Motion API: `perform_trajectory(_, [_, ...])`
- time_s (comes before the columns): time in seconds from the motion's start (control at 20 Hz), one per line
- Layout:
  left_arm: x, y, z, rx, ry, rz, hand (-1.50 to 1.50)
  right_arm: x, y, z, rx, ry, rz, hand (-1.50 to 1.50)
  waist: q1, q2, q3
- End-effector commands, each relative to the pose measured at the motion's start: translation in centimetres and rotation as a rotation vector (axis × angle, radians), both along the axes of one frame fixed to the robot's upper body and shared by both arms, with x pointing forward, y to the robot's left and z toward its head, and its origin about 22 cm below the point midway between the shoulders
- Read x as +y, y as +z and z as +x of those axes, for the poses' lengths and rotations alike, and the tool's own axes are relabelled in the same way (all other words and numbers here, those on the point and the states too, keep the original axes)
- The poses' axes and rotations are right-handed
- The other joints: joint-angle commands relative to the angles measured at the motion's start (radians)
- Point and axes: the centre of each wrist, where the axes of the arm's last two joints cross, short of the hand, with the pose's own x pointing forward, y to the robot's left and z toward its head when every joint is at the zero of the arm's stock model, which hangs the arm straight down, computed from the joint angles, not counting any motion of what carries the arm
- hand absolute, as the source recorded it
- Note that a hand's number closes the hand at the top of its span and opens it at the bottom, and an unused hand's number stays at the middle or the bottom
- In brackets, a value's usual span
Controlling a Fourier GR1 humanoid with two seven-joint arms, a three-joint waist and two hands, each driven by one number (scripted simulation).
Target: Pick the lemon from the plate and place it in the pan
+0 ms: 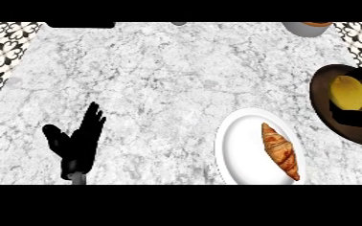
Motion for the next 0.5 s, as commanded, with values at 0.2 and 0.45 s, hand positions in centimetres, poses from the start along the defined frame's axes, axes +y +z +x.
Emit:
perform_trajectory(0.2, [-1.9,0.9,-0.4,-0.002,-0.006,-0.009,0.0,-6.5,-1.8,6.0,0.013,-0.034,0.064,1.5,0.02,0.004,0.002])
perform_trajectory(0.45, [0.4,1.4,1.6,-0.03,-0.04,0.001,0.0,-8.7,-3.5,7.0,0.011,-0.056,0.066,1.5,0.037,0.017,0.004])
